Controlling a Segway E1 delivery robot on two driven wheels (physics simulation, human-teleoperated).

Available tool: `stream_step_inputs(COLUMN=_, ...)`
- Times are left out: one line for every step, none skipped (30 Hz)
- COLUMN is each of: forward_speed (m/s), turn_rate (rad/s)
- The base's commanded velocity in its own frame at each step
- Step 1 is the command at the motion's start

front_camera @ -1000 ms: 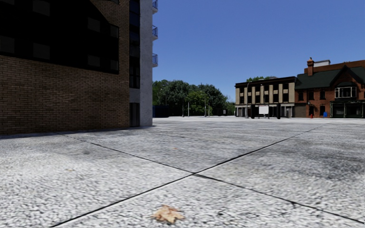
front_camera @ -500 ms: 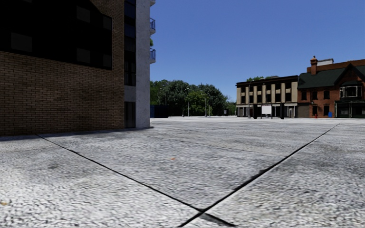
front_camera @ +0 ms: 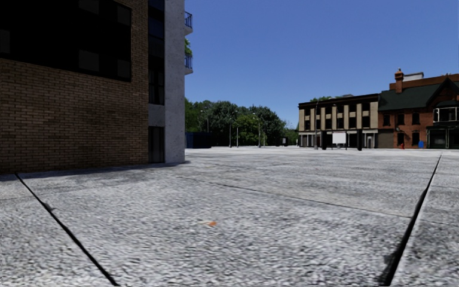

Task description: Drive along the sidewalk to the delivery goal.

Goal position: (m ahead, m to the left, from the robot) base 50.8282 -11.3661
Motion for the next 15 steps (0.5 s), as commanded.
stream_step_inputs(forward_speed=1.90, turn_rate=0.00)
stream_step_inputs(forward_speed=1.90, turn_rate=0.00)
stream_step_inputs(forward_speed=1.90, turn_rate=0.00)
stream_step_inputs(forward_speed=1.90, turn_rate=0.00)
stream_step_inputs(forward_speed=1.90, turn_rate=0.00)
stream_step_inputs(forward_speed=1.90, turn_rate=0.00)
stream_step_inputs(forward_speed=1.90, turn_rate=0.00)
stream_step_inputs(forward_speed=1.90, turn_rate=0.00)
stream_step_inputs(forward_speed=1.90, turn_rate=0.00)
stream_step_inputs(forward_speed=1.90, turn_rate=0.00)
stream_step_inputs(forward_speed=1.90, turn_rate=0.00)
stream_step_inputs(forward_speed=1.90, turn_rate=0.00)
stream_step_inputs(forward_speed=1.90, turn_rate=0.00)
stream_step_inputs(forward_speed=1.90, turn_rate=0.00)
stream_step_inputs(forward_speed=1.90, turn_rate=0.00)
